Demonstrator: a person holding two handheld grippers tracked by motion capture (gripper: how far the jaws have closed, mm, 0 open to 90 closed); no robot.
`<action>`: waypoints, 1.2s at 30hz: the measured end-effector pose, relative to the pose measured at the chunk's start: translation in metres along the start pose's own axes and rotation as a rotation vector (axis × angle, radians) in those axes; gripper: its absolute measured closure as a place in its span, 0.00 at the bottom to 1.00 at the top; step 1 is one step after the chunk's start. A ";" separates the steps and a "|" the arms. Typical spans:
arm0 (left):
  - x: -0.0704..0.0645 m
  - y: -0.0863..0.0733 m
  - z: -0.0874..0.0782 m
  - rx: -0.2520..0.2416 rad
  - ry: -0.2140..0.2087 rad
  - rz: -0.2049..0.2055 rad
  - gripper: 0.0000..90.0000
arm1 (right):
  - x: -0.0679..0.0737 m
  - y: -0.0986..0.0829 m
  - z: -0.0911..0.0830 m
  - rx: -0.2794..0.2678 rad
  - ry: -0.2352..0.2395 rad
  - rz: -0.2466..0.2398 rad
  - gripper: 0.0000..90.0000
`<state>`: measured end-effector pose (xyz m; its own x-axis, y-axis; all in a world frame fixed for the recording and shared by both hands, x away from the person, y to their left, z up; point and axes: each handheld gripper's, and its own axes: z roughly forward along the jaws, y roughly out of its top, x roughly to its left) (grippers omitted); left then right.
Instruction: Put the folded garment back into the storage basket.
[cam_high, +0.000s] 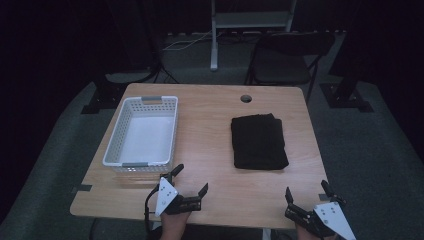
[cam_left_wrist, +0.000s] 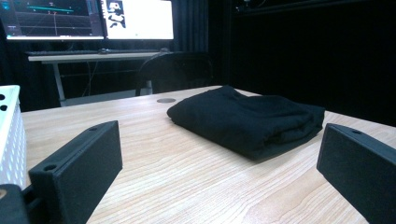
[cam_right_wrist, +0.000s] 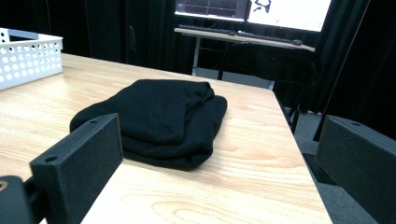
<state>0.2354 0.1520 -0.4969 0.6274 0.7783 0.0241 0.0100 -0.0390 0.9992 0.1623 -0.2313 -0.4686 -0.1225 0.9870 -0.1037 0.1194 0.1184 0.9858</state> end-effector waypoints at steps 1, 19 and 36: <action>0.000 0.000 0.000 0.000 0.002 -0.001 0.01 | 0.000 0.000 0.000 0.002 0.010 0.001 0.00; -0.002 0.007 -0.002 0.009 -0.019 -0.032 0.01 | -0.001 0.001 0.000 0.050 0.061 0.053 0.02; 0.001 0.042 0.003 -0.021 -0.055 -0.049 0.01 | -0.012 0.033 -0.002 0.000 0.079 0.081 0.03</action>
<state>0.2389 0.1494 -0.4553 0.6685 0.7433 -0.0258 0.0253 0.0119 0.9996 0.1656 -0.2399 -0.4346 -0.1901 0.9817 -0.0126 0.1316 0.0382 0.9906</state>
